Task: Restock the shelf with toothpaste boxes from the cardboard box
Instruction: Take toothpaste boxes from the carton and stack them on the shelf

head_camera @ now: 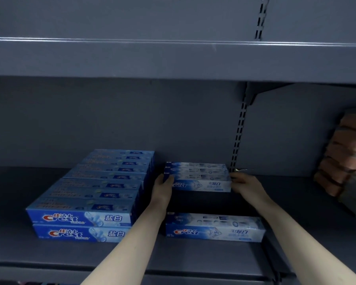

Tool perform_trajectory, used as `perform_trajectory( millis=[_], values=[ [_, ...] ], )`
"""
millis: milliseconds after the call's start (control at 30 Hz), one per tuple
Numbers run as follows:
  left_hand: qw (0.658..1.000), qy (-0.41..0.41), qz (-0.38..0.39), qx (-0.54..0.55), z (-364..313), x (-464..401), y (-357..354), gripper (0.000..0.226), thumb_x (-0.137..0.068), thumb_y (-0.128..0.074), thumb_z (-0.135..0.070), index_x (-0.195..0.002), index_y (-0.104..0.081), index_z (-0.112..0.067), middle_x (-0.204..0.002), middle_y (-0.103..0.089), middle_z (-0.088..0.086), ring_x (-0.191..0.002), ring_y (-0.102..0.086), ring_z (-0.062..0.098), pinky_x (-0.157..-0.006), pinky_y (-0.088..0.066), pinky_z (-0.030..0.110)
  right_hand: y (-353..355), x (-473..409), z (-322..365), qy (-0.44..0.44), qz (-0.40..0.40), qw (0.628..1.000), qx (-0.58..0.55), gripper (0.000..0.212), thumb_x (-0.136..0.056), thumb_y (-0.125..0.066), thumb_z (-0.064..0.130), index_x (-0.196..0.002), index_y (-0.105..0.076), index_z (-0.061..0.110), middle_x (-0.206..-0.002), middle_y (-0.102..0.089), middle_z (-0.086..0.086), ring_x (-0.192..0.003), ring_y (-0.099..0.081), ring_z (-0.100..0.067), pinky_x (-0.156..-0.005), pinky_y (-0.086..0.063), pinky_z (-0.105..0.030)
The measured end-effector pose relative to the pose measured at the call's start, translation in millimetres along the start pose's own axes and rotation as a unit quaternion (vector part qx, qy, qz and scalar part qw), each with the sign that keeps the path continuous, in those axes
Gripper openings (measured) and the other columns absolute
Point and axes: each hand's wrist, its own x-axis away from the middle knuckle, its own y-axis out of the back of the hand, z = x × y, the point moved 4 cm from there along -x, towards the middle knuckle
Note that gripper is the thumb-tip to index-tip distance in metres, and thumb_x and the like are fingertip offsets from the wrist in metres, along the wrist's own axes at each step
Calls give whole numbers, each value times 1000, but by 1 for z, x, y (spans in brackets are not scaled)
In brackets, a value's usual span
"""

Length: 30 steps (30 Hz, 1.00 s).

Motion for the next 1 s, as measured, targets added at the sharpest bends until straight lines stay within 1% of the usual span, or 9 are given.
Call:
perform_trajectory(
  millis=[133, 200, 300, 367, 467, 567, 667, 800, 1000],
  values=[
    [1000, -20, -7, -19, 0, 14, 3, 61, -97, -47, -33, -148, -19, -17, -151, -29, 6, -135, -31, 25, -107, -26, 32, 2, 15, 0, -14, 15, 998, -68, 33, -92, -55, 14, -125, -53, 15, -111, -60, -8, -100, -58, -22, -100, -45, -40],
    [998, -35, -9, -43, 0, 26, 8, 56, -97, -45, -34, -146, -26, -16, -147, -35, 5, -132, -35, 23, -100, -29, 28, 10, 33, 0, -19, -8, 994, -105, 21, -94, -52, 15, -115, -56, 14, -104, -60, -7, -92, -57, -20, -94, -46, -35],
    [996, -53, -2, -66, 4, 45, 17, 49, -97, -45, -35, -140, -39, -15, -138, -46, 2, -122, -45, 20, -99, -35, 28, 20, 62, -6, -27, -36, 993, -111, 14, -95, -51, 18, -102, -61, 12, -90, -63, -5, -82, -58, -17, -81, -44, -31],
    [995, -65, 7, -76, 7, 58, 21, 44, -96, -46, -33, -136, -44, -14, -128, -52, -1, -112, -48, 16, -91, -35, 27, 24, 80, -13, -21, -63, 995, -81, 16, -94, -51, 20, -98, -64, 12, -93, -66, -8, -87, -59, -19, -79, -40, -30],
    [991, -86, 15, -106, 16, 75, 24, 46, -95, -48, -31, -138, -43, -15, -135, -48, 0, -119, -46, 17, -91, -32, 25, 22, 107, -22, -8, -109, 993, -49, 20, -94, -52, 22, -107, -65, 14, -103, -63, -1, -100, -55, -17, -83, -36, -29],
    [970, -154, -3, -185, 25, 92, 28, 41, -94, -51, -25, -134, -48, -19, -133, -49, -1, -115, -46, 11, -89, -29, 19, 14, 132, -26, 39, -158, 987, 0, 21, -90, -57, 17, -109, -66, 24, -105, -62, 1, -99, -54, -14, -83, -35, -27],
    [921, -255, -24, -293, 38, 111, 29, 38, -92, -54, -18, -129, -54, -20, -136, -46, -2, -124, -44, 13, -94, -29, 14, 0, 148, -25, 67, -165, 983, 48, 28, -88, -60, 13, -110, -67, 30, -107, -56, 1, -96, -56, -17, -79, -36, -27],
    [886, -272, -13, -374, 52, 125, 30, 52, -93, -50, -22, -142, -34, -29, -153, -19, -11, -137, -26, 10, -106, -24, 19, -9, 155, -23, 67, -167, 980, 84, 32, -91, -57, 13, -116, -64, 32, -120, -50, -1, -101, -54, -20, -78, -33, -25],
    [873, -263, -10, -410, 52, 127, 29, 58, -93, -48, -23, -145, -24, -32, -154, -16, -4, -136, -28, 17, -104, -29, 25, -10, 156, -19, 73, -164, 974, 135, 35, -91, -56, 12, -120, -61, 29, -124, -51, -5, -99, -58, -28, -74, -34, -26]
  ],
)
